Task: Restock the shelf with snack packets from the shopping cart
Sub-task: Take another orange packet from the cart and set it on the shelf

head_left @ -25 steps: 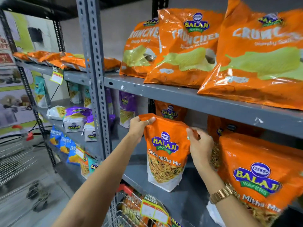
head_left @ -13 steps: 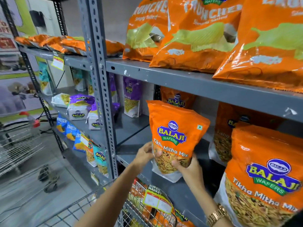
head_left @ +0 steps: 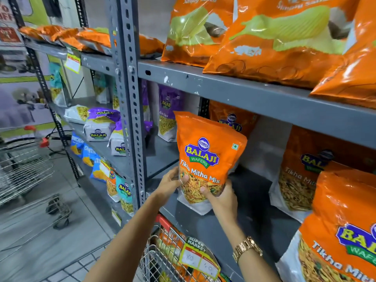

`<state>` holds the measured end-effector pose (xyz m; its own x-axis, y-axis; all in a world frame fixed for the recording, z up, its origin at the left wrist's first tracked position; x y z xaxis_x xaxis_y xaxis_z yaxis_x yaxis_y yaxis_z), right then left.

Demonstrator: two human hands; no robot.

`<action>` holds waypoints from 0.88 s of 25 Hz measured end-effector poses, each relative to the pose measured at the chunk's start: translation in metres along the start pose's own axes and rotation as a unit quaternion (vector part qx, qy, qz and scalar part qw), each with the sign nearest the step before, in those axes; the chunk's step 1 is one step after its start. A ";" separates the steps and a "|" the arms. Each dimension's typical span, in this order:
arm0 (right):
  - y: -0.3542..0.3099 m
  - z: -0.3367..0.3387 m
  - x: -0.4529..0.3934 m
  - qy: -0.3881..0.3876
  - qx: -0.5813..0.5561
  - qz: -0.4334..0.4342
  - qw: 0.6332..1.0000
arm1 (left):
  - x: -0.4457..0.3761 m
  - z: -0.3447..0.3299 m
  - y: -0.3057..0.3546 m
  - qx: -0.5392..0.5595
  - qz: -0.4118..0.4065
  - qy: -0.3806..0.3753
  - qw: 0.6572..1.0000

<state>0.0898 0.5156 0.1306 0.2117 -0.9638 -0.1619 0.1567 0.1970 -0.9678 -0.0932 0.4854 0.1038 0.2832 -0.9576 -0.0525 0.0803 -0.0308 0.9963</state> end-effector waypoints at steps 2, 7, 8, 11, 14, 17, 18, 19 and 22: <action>0.001 -0.010 -0.010 -0.003 0.001 0.007 1.000 | -0.008 0.008 -0.006 0.002 0.025 0.004 1.000; 0.003 -0.019 -0.024 -0.004 0.010 0.020 1.000 | -0.016 0.015 -0.011 0.005 0.057 0.006 0.998; 0.003 -0.020 -0.025 -0.002 0.011 0.022 1.000 | -0.016 0.015 -0.010 0.004 0.057 0.004 0.998; 0.004 -0.023 -0.022 -0.013 0.017 0.017 1.000 | -0.011 0.010 0.000 -0.006 0.055 -0.007 0.998; 0.017 -0.013 -0.001 -0.033 0.021 0.001 0.999 | 0.009 0.014 0.006 -0.079 0.068 0.079 0.991; 0.020 0.023 0.041 0.030 0.045 0.026 0.998 | 0.044 0.032 -0.007 -0.127 0.064 0.219 0.965; 0.015 0.036 0.054 0.062 0.053 0.048 0.996 | 0.056 0.031 -0.007 -0.130 0.042 0.242 0.960; 0.010 0.049 0.067 0.093 0.055 0.070 0.992 | 0.067 0.028 -0.006 -0.133 0.026 0.254 0.958; -0.009 0.092 0.098 0.185 0.038 0.111 0.976 | 0.091 0.000 0.012 -0.138 -0.016 0.215 0.967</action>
<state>0.1979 0.4359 0.1414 -0.1119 -0.8925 -0.4370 0.2203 0.4066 -0.8867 -0.0661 0.3979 0.1105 0.6434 -0.7474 -0.1652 0.3301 0.0762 0.9409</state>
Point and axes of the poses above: each hand's wrist, its own x-axis away from the middle knuckle, its own z-axis out of the back of the hand, y = z × x, the point moved 10 cm from there along -x, towards the middle knuckle, and after that the axes turned 11 degrees about -x, right-handed, at the moved point
